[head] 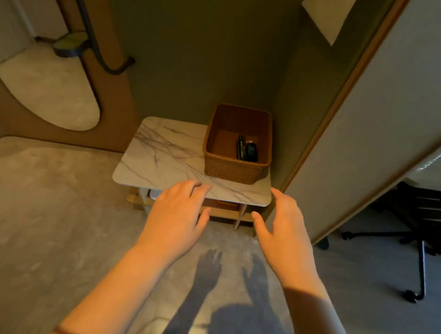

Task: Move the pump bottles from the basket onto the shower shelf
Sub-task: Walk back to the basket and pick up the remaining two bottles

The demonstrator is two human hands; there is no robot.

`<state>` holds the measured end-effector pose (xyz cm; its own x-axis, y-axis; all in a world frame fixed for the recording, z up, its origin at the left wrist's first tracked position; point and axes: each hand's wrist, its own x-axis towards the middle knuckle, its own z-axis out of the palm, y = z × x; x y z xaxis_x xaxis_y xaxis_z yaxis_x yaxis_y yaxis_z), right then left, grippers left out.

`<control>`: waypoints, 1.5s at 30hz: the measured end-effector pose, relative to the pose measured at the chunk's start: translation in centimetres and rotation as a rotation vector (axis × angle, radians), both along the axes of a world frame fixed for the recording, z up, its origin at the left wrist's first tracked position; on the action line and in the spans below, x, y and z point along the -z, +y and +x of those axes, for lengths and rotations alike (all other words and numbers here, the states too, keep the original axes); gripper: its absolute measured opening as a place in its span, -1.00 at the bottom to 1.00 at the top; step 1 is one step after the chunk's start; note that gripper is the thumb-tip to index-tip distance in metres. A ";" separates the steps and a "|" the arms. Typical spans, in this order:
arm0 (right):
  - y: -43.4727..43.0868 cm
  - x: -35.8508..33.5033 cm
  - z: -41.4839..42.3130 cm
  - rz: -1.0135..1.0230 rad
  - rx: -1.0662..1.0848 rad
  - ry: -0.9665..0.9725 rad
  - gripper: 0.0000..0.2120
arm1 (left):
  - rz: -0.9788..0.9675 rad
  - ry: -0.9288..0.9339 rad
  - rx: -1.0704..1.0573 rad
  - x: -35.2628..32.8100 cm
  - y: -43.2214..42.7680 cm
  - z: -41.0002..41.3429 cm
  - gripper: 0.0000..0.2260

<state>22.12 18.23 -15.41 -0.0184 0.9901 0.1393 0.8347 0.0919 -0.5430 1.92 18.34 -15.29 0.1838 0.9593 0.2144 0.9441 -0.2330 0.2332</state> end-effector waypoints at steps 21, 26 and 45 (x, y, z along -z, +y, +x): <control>34.0 4.1 -5.1 -0.086 0.067 -0.144 -0.45 | -0.002 -0.176 0.082 4.3 36.1 -5.6 -0.67; 37.9 6.3 -4.1 -0.133 0.104 -0.131 -0.44 | -0.026 -0.235 0.113 6.8 41.3 -4.7 -0.69; 60.4 15.7 2.9 -0.289 0.051 0.034 -0.40 | -0.126 -0.275 0.041 15.6 58.2 2.8 -0.70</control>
